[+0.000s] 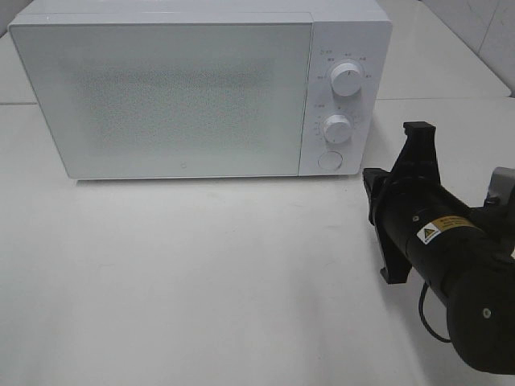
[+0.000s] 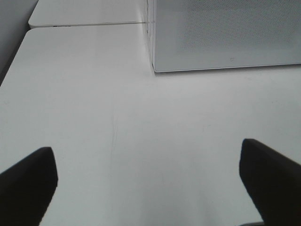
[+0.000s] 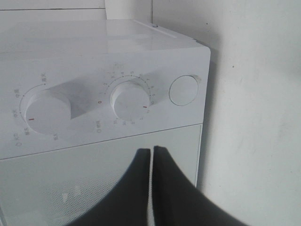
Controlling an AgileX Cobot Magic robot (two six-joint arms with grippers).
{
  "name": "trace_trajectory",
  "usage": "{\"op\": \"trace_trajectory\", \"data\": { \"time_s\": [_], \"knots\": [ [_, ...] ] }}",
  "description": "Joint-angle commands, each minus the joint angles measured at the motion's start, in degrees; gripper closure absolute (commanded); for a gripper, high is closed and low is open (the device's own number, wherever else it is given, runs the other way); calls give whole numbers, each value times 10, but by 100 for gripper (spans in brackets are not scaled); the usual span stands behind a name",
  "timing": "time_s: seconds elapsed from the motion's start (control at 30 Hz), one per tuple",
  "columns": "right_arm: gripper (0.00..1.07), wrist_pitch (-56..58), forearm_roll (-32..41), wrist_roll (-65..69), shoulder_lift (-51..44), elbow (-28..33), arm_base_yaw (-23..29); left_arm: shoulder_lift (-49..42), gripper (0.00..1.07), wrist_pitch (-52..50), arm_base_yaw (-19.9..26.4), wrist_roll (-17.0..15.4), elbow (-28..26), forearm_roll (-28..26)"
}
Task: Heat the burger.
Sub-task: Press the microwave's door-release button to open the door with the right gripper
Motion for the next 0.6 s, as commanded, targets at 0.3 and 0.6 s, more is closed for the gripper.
{"op": "trace_trajectory", "data": {
  "time_s": [0.3,0.6],
  "knots": [
    [107,55,-48,-17,1,-27,-54,-12,3,-3,1,-5,2,2],
    [107,109,-67,-56,17,-73,-93,-12,3,-3,1,-5,2,2]
  ]
}}
